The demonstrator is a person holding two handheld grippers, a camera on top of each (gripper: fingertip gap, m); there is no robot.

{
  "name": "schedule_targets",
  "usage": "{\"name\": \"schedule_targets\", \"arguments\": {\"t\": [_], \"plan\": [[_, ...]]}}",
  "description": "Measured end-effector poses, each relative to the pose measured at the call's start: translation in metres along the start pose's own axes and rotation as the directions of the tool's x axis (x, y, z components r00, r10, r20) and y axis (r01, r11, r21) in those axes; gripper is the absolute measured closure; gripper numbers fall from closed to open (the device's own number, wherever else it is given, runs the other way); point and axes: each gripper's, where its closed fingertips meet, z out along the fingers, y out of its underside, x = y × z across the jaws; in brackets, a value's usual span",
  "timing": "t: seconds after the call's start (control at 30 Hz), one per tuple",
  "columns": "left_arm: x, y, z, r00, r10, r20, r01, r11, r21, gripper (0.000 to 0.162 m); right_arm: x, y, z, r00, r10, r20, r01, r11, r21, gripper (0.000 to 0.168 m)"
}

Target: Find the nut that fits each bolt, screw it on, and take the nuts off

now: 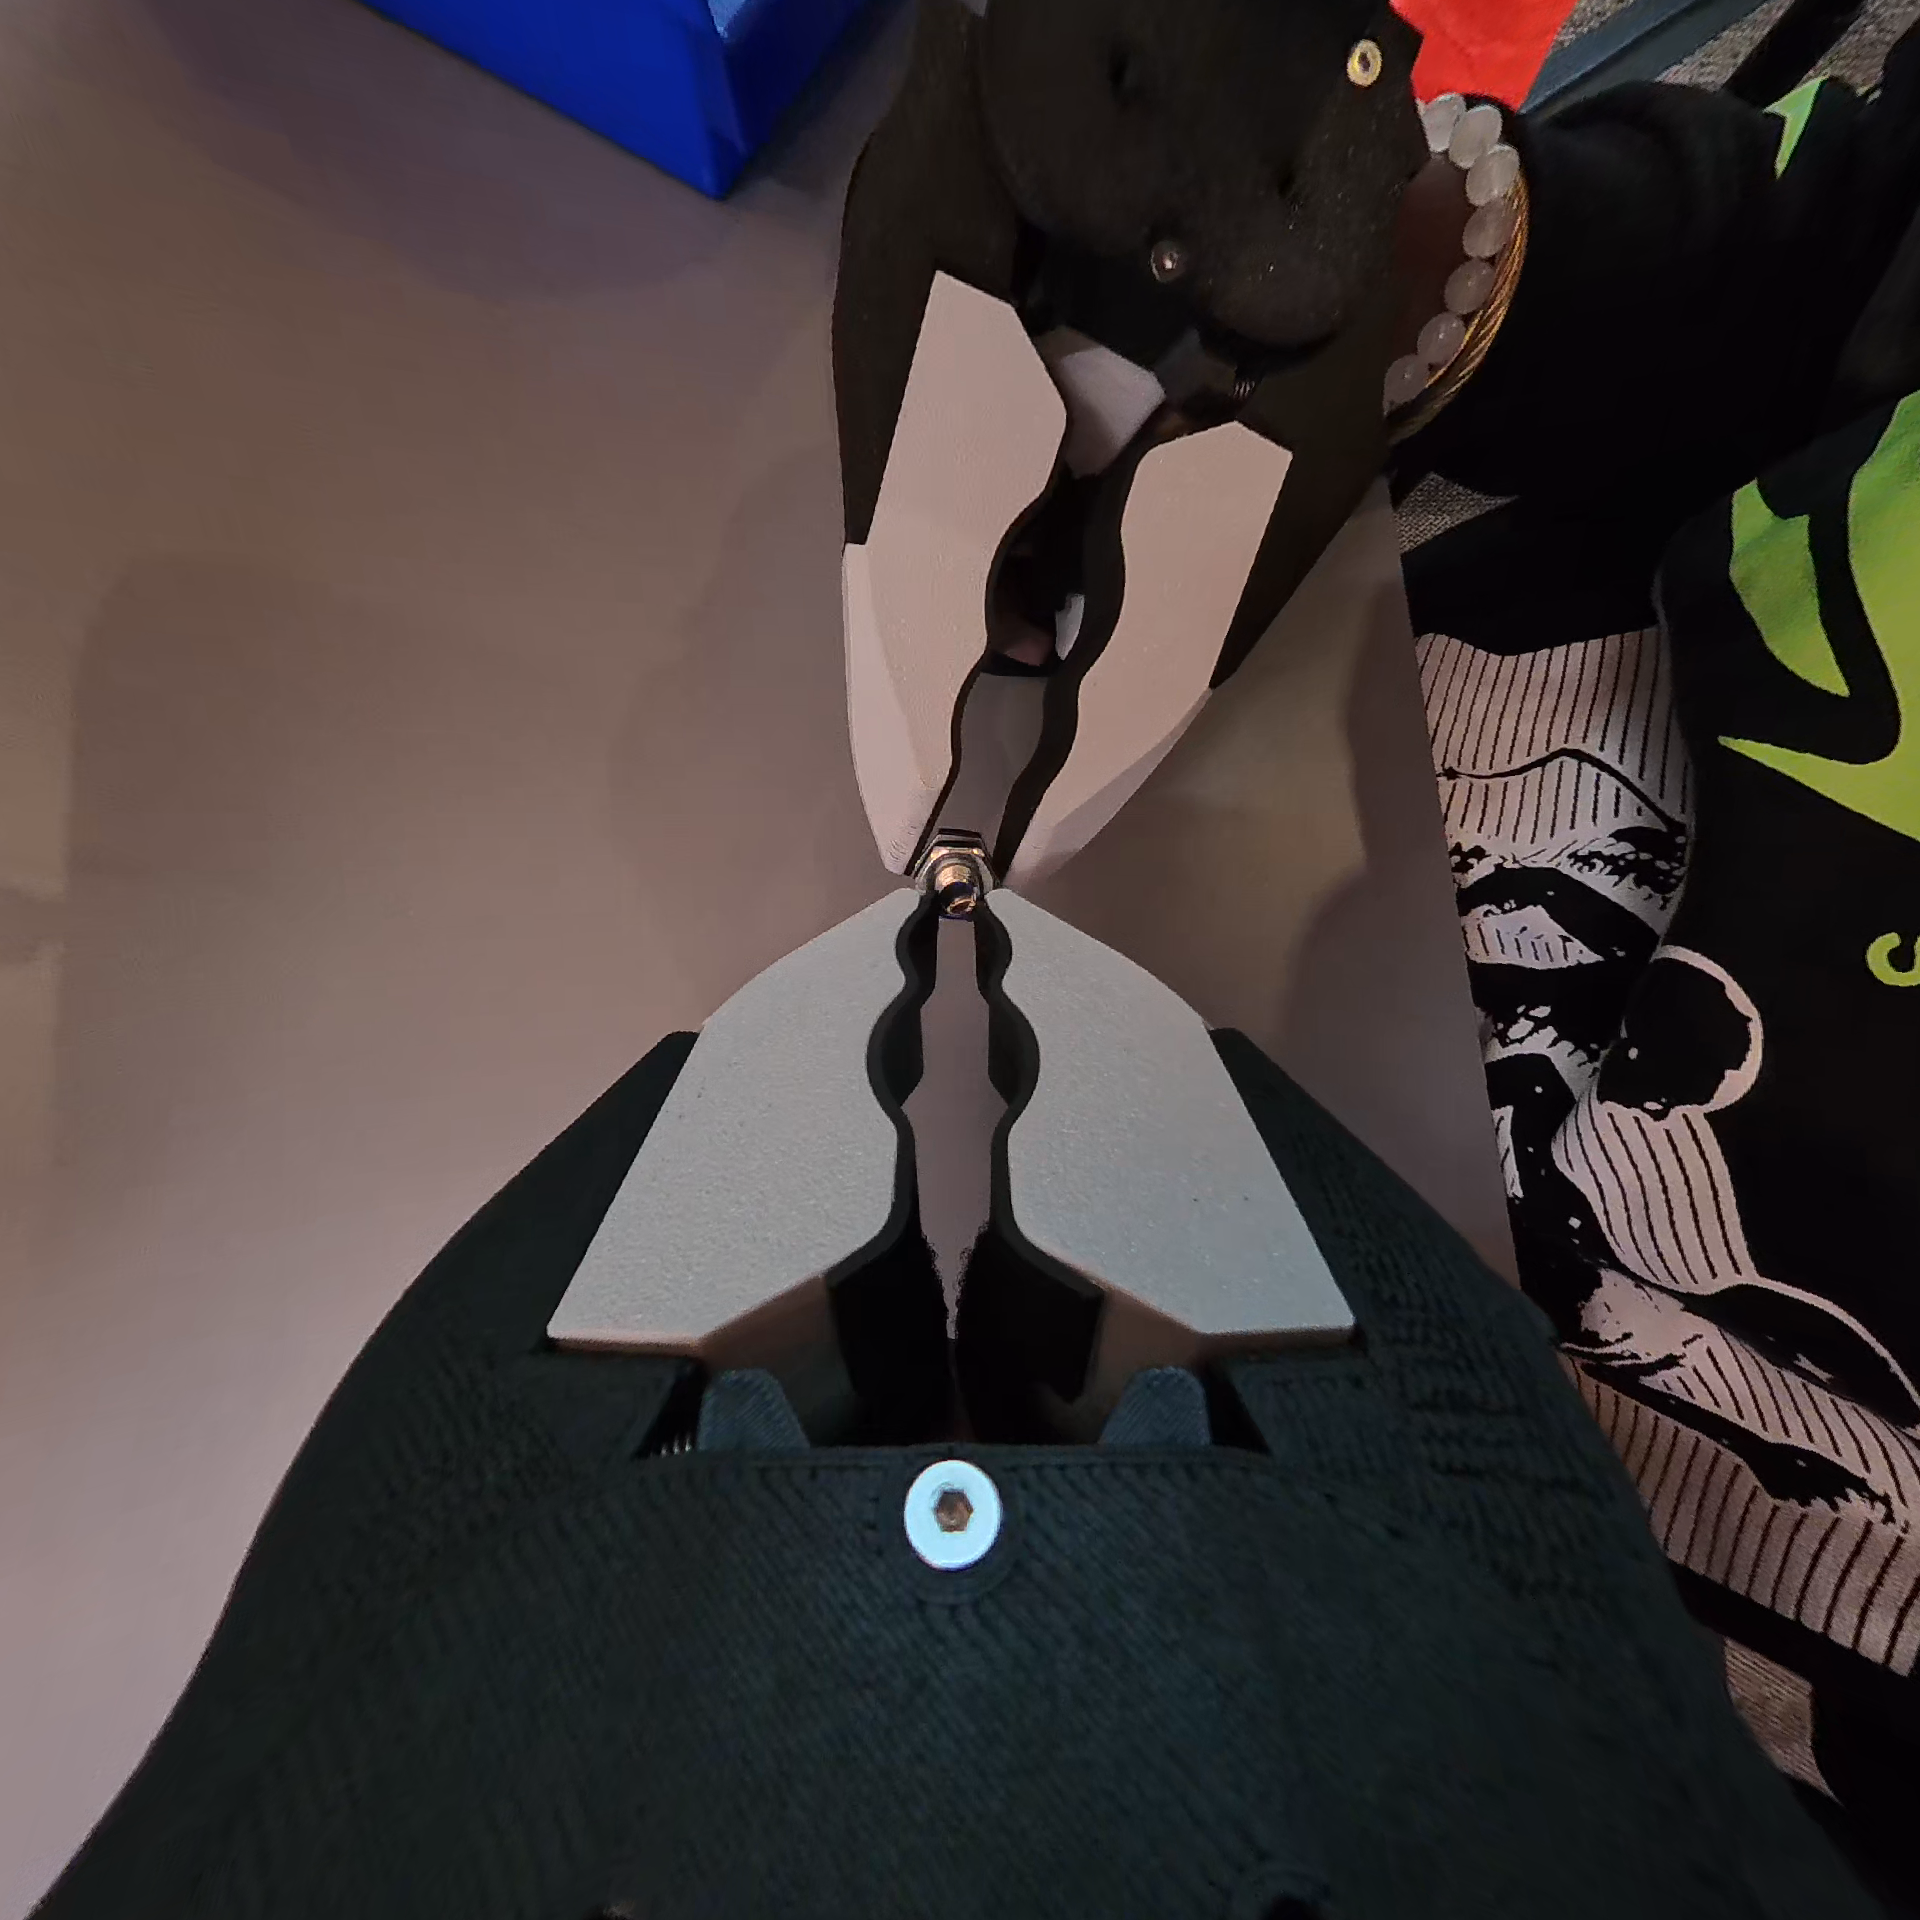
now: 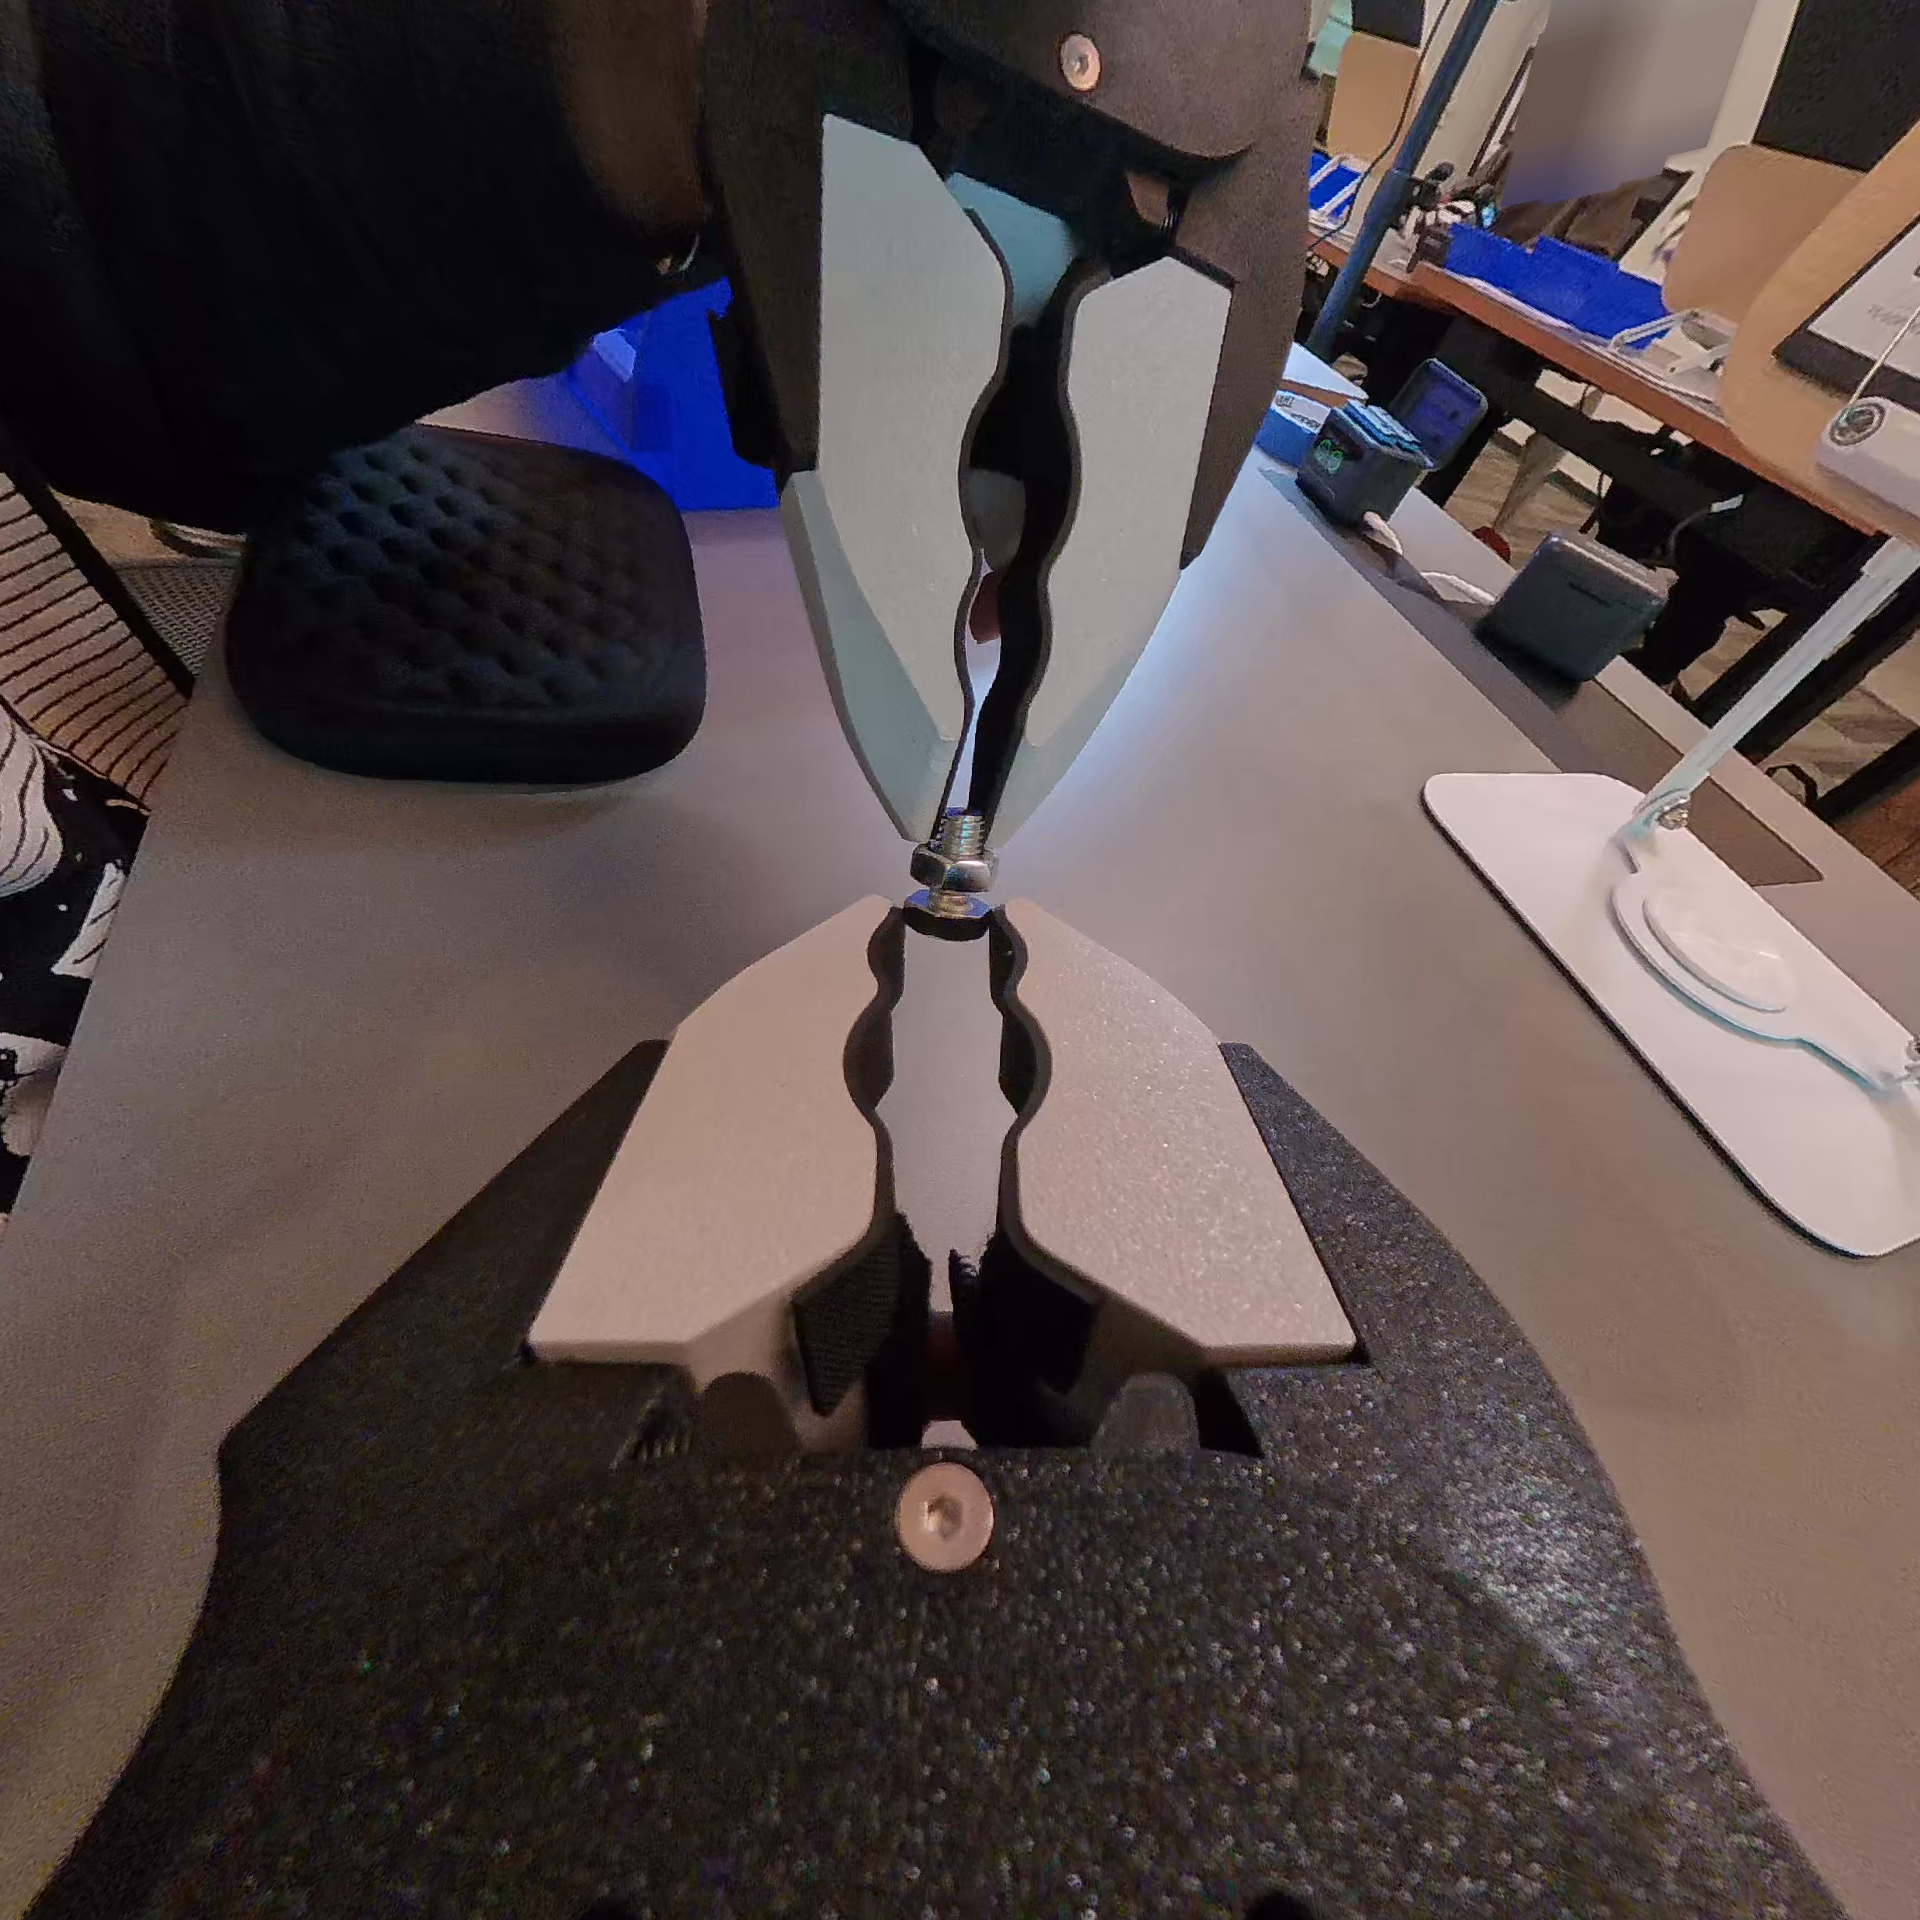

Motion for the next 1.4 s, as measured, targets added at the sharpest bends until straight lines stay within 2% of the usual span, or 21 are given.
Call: {"name": "schedule_targets", "arguments": {"t": [0.1, 0.2, 0.27, 0.33, 0.37, 0.4, 0.5, 0.67, 0.77, 0.8, 0.97, 1.03, 1.13, 1.2, 1.27, 1.33, 1.4], "plan": [[-0.002, -0.007, -0.003, 1.000, -0.007, 0.008, 0.006, 0.998, 0.058, 0.155, 0.006, -0.006, -0.005, 0.999, 0.013, -0.029, -0.011, 0.999, 0.047, 0.153], [-0.011, -0.029, -0.014, 0.998, -0.030, 0.060, 0.013, 0.962, 0.271, 0.142, 0.017, -0.022, -0.017, 0.995, 0.045, -0.087, -0.030, 0.984, 0.174, 0.153], [-0.014, -0.051, -0.027, 0.995, -0.086, 0.057, 0.044, 0.854, 0.518, 0.128, 0.022, -0.040, -0.028, 0.991, 0.077, -0.108, -0.041, 0.952, 0.302, 0.153], [-0.010, -0.066, -0.039, 0.993, -0.121, 0.018, 0.069, 0.677, 0.733, 0.126, 0.024, -0.058, -0.037, 0.988, 0.133, -0.083, -0.086, 0.903, 0.421, 0.153], [-0.004, -0.069, -0.042, 0.995, -0.100, 0.007, 0.057, 0.614, 0.787, 0.126, 0.023, -0.063, -0.040, 0.986, 0.161, -0.047, -0.122, 0.878, 0.462, 0.153], [0.001, -0.069, -0.041, 0.997, -0.079, 0.020, 0.030, 0.586, 0.810, 0.127, 0.021, -0.067, -0.041, 0.983, 0.186, -0.007, -0.159, 0.858, 0.489, 0.153], [0.010, -0.071, -0.038, 0.998, -0.029, 0.055, -0.028, 0.586, 0.810, 0.132, 0.018, -0.069, -0.041, 0.979, 0.201, 0.038, -0.193, 0.843, 0.502, 0.153], [0.010, -0.069, -0.037, 0.999, -0.046, -0.020, 0.043, 0.580, 0.813, 0.141, 0.014, -0.066, -0.037, 0.985, 0.169, 0.036, -0.165, 0.863, 0.477, 0.153], [0.011, -0.068, -0.038, 0.999, -0.036, -0.022, 0.039, 0.585, 0.810, 0.142, 0.013, -0.066, -0.036, 0.984, 0.170, 0.046, -0.172, 0.863, 0.475, 0.153], [0.013, -0.067, -0.038, 1.000, -0.016, -0.017, 0.023, 0.587, 0.809, 0.148, 0.012, -0.066, -0.036, 0.984, 0.173, 0.050, -0.176, 0.864, 0.472, 0.153], [0.012, -0.065, -0.037, 1.000, -0.005, 0.016, -0.010, 0.595, 0.804, 0.148, 0.013, -0.064, -0.034, 0.985, 0.168, 0.037, -0.166, 0.876, 0.453, 0.153], [0.005, -0.063, -0.036, 0.996, -0.022, 0.083, -0.053, 0.607, 0.793, 0.148, 0.018, -0.058, -0.034, 0.981, 0.191, 0.022, -0.181, 0.883, 0.433, 0.153], [-0.018, -0.056, -0.038, 0.954, -0.103, 0.282, -0.155, 0.636, 0.756, 0.148, 0.034, -0.056, -0.042, 0.955, 0.297, 0.002, -0.264, 0.846, 0.464, 0.146], [-0.035, -0.050, -0.039, 0.894, -0.176, 0.412, -0.193, 0.678, 0.709, 0.148, 0.047, -0.053, -0.043, 0.930, 0.364, -0.057, -0.298, 0.833, 0.467, 0.150], [-0.046, -0.042, -0.036, 0.807, -0.163, 0.567, -0.274, 0.747, 0.605, 0.148, 0.053, -0.047, -0.037, 0.918, 0.367, -0.151, -0.277, 0.864, 0.421, 0.151], [-0.049, -0.040, -0.030, 0.767, -0.136, 0.627, -0.302, 0.786, 0.540, 0.148, 0.056, -0.047, -0.031, 0.913, 0.336, -0.230, -0.232, 0.894, 0.383, 0.153], [-0.049, -0.039, -0.024, 0.772, -0.132, 0.622, -0.289, 0.798, 0.529, 0.148, 0.055, -0.046, -0.023, 0.917, 0.300, -0.264, -0.206, 0.921, 0.332, 0.154]]}}
